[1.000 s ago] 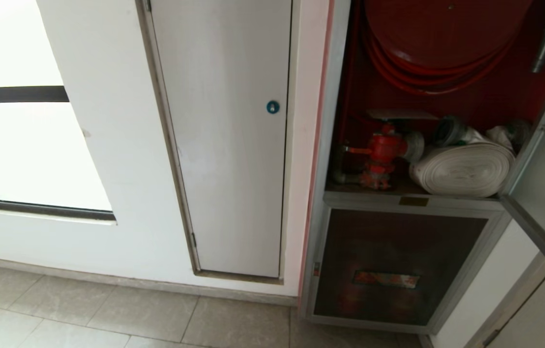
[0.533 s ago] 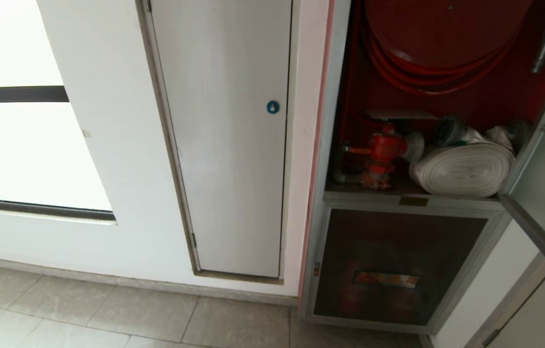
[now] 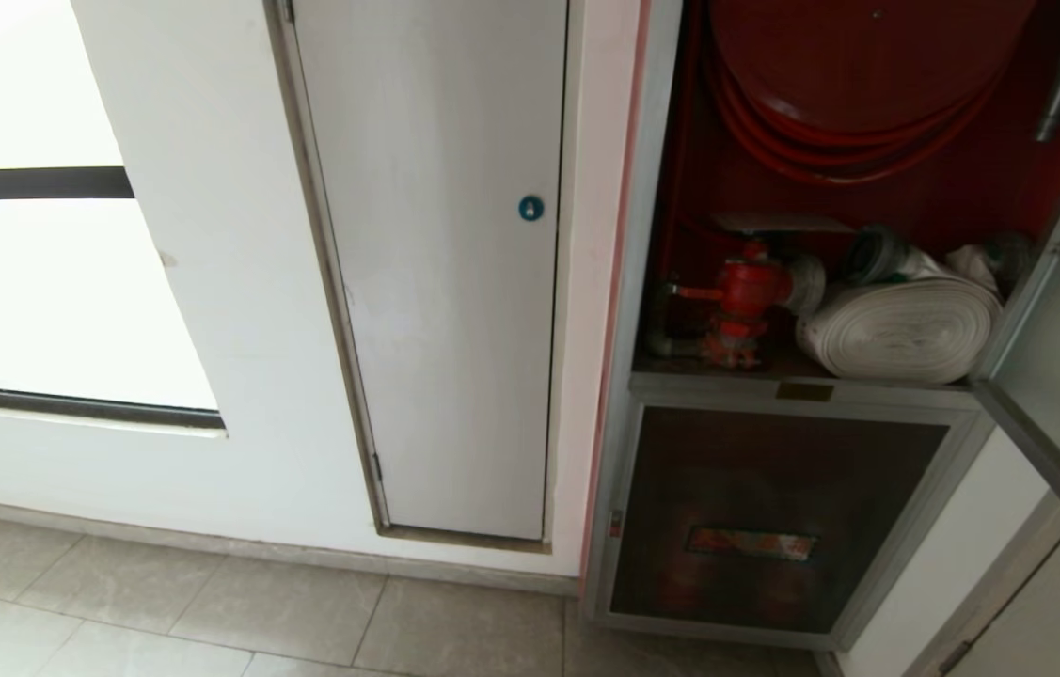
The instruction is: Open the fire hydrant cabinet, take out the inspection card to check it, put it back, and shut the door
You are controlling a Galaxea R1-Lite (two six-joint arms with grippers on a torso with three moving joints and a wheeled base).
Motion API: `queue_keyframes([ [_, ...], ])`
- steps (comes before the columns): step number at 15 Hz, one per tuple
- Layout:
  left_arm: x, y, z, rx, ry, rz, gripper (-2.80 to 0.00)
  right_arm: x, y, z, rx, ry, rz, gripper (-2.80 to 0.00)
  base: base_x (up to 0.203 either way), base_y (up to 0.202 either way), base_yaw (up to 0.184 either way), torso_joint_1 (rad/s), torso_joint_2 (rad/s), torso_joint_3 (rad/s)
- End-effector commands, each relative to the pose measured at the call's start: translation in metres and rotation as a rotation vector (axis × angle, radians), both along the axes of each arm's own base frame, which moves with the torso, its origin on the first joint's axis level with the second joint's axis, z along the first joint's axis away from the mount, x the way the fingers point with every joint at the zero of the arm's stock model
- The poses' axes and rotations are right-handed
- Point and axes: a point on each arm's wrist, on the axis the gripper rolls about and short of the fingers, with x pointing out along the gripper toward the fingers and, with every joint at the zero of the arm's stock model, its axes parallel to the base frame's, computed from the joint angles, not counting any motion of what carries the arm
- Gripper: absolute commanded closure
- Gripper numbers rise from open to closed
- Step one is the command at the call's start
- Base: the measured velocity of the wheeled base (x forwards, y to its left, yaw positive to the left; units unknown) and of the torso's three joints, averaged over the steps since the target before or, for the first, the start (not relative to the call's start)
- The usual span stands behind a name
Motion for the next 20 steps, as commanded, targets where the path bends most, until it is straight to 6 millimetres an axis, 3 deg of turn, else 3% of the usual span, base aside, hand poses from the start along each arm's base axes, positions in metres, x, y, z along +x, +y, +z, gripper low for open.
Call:
queue_keyframes([
  [1,0.0,0.0,-0.002,0.0,0.006,0.0,0.0,0.003,-0.007,0.004,0.006,-0.025,0.001,0.0,0.0,0.0,0.0,0.0,0.0,0.0],
  [14,0.001,0.0,-0.002,0.0,0.007,0.001,0.0,0.01,-0.031,0.009,0.031,-0.04,0.007,0.0,0.0,0.0,0.0,0.0,0.0,0.0],
  [20,0.001,0.0,-0.002,0.0,0.007,0.0,0.0,0.012,-0.029,0.009,0.02,-0.01,0.082,0.0,0.0,0.0,0.0,0.0,0.0,0.0],
])
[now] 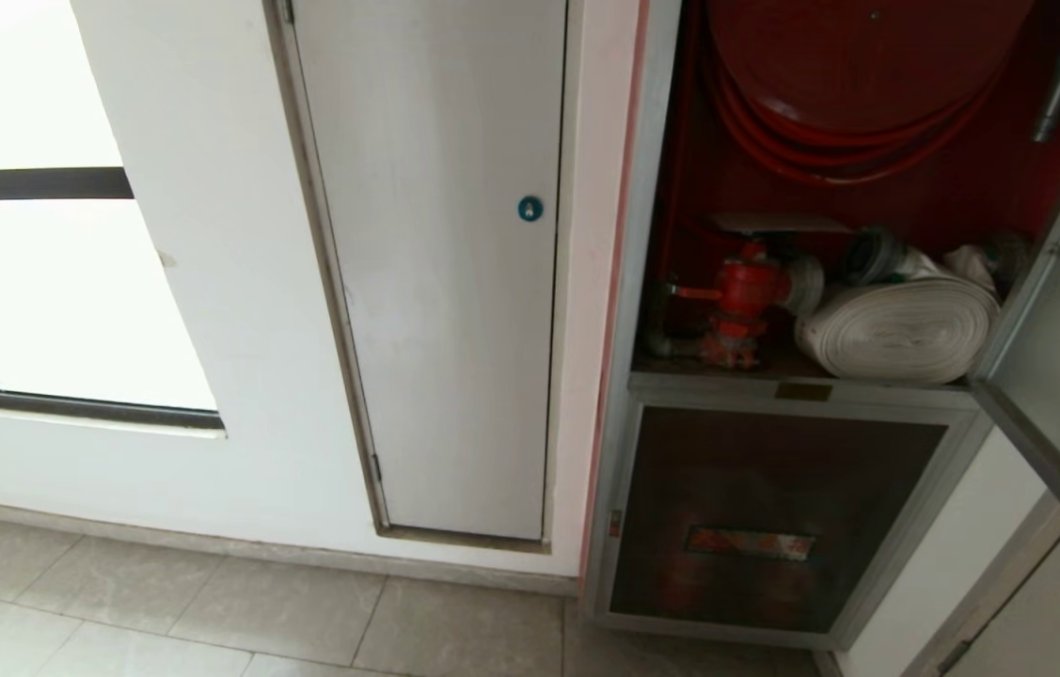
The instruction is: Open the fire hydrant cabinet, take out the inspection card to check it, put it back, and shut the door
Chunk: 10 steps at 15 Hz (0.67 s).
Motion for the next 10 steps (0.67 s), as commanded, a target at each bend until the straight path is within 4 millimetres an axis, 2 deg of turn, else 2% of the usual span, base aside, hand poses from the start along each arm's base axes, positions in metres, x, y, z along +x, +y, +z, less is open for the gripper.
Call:
queue_keyframes([
  [1,0.0,0.0,-0.002,0.0,0.006,0.002,0.0,0.0,0.002,0.002,-0.01,-0.006,0.009,0.0,0.0,0.0,0.0,0.0,0.0,0.0],
  [10,0.0,0.0,-0.002,0.0,0.006,0.001,0.0,0.002,0.028,0.002,0.012,0.04,0.169,0.0,0.0,0.0,0.0,0.0,0.0,0.0],
])
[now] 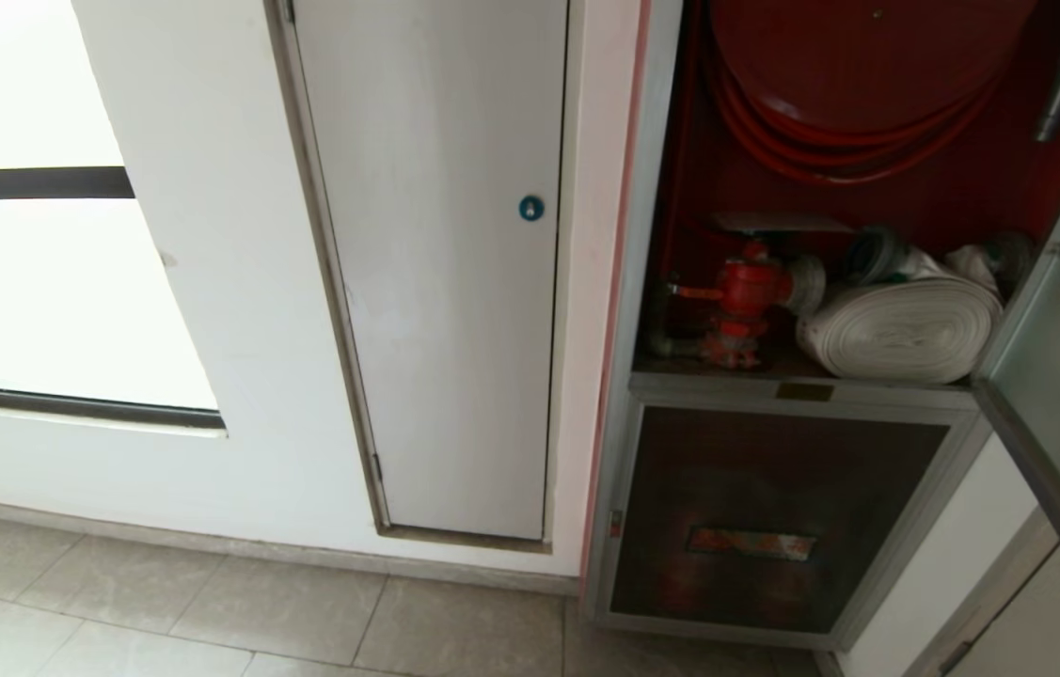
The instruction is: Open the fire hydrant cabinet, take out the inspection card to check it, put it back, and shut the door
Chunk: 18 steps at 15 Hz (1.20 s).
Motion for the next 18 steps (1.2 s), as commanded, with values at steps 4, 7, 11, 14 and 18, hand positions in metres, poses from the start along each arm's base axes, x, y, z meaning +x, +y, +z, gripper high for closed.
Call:
queue_keyframes([
  [4,0.001,0.0,-0.002,0.0,0.007,0.002,0.0,0.005,0.016,0.006,-0.016,0.007,0.142,0.0,0.0,0.0,0.0,0.0,0.0,0.0],
  [7,0.0,0.0,-0.002,0.0,0.005,0.0,0.0,0.023,0.029,0.017,0.023,0.046,0.338,0.0,0.0,0.0,0.0,0.0,0.0,0.0],
  [11,0.001,0.0,-0.002,0.0,0.007,0.001,0.0,0.064,0.047,0.028,0.111,0.153,0.616,0.0,0.0,0.0,0.0,0.0,0.0,0.0],
  [14,0.0,0.0,-0.002,0.0,0.005,0.001,0.0,0.083,0.056,0.035,0.114,0.175,0.717,0.0,0.0,0.0,0.0,0.0,0.0,0.0],
  [18,0.001,0.0,-0.002,0.0,0.006,0.001,0.0,0.118,0.071,0.036,0.125,0.218,0.861,0.0,0.0,0.0,0.0,0.0,0.0,0.0],
])
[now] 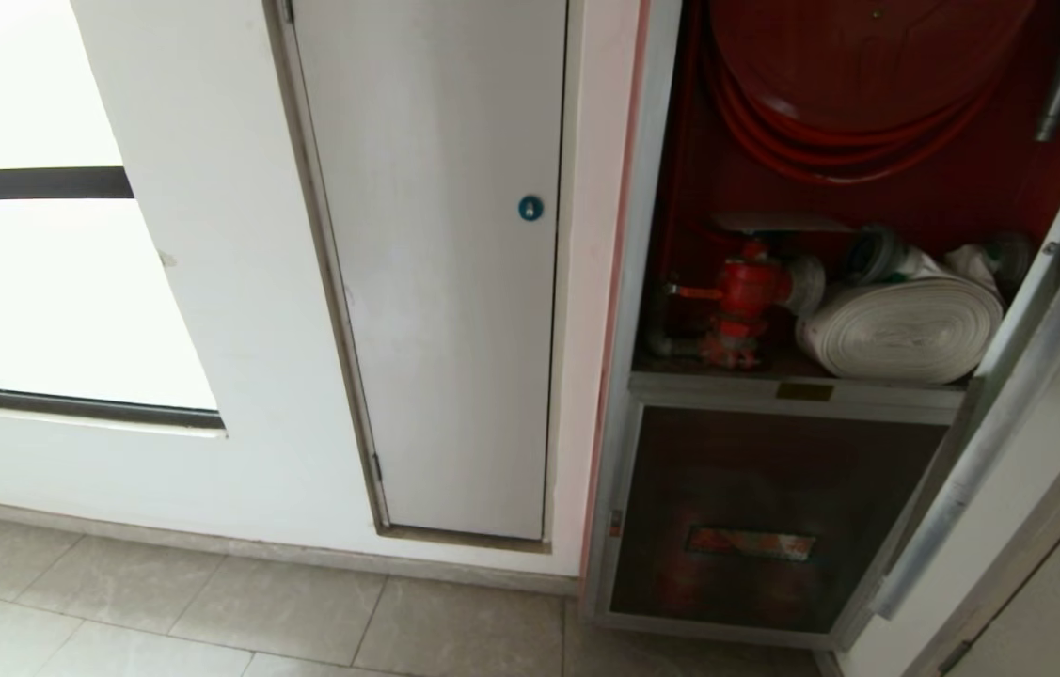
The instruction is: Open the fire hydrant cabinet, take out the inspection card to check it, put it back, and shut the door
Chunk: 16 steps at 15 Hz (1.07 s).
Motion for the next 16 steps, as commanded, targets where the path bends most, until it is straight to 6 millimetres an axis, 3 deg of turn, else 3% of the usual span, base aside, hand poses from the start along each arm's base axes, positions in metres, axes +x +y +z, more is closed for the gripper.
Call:
queue_keyframes([
  [1,0.001,0.0,-0.002,0.0,0.007,0.001,0.0,0.032,0.006,-0.004,0.014,0.049,0.071,0.0,0.0,0.0,0.0,0.0,0.0,0.0],
  [9,0.0,0.0,-0.002,0.0,0.006,0.002,0.0,0.166,0.032,-0.013,0.015,0.112,0.22,0.0,0.0,0.0,0.0,0.0,0.0,0.0],
  [16,0.001,0.0,-0.002,0.0,0.007,0.001,0.0,0.278,0.036,-0.052,-0.042,0.111,0.222,0.0,0.0,0.0,0.0,0.0,0.0,0.0],
])
